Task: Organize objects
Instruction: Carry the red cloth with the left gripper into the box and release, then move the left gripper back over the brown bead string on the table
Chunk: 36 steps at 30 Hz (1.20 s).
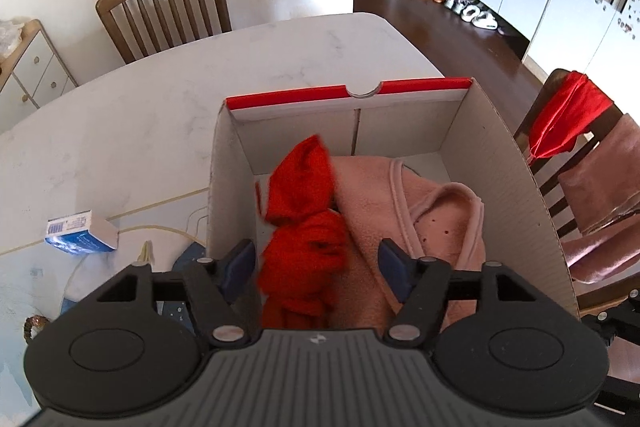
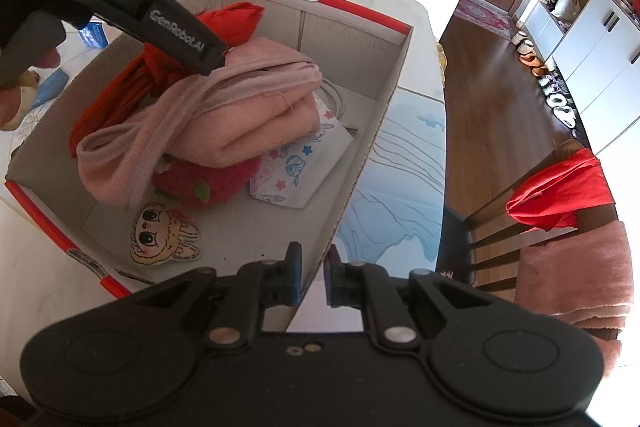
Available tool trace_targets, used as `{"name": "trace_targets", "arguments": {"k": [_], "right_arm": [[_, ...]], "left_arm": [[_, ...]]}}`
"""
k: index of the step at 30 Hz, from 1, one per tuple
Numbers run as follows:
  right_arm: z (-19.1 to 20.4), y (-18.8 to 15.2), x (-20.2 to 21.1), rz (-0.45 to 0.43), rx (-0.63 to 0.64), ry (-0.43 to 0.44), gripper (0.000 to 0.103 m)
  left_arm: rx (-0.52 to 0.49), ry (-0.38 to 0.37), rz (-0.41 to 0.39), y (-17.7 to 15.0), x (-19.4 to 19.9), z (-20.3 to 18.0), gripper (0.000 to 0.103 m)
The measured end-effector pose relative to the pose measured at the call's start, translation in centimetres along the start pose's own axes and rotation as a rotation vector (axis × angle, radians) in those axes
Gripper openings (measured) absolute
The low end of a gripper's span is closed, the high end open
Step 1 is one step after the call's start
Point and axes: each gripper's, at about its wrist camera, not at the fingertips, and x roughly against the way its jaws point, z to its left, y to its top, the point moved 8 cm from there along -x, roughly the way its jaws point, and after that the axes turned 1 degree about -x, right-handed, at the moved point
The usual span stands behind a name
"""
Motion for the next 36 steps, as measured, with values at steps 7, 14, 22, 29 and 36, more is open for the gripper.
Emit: {"name": "trace_targets", "arguments": {"k": [7,14,22,29,36], "right_arm": [[0.1,0.0,-0.1,0.003,0.001,-0.009,0.01],[0.2,0.1,0.0,0.007,0.003,-0.016,0.01],[0.2,0.1,0.0,0.014,0.004,-0.027,0.01],[0.3,0.1,-0.1,0.019,0.0,-0.034,0.01],[0.3,-0.1,-0.1,0.026,-0.015,-0.037,0.01]], "left_arm": [[0.021,-0.007,-0.002,-0.8,0.4,1.3,0.07],[0.024,-0.065,-0.03,-1.4,2.4,1.8,0.07],[0.037,-0.077,-0.084,-1.7,5.6,3.3,0.07],[0.079,-0.067,-0.104,-2.4,7.4,6.3,0.074],[0.122,-0.016,-0.099,-4.6,7.8,10.6,0.081]]}}
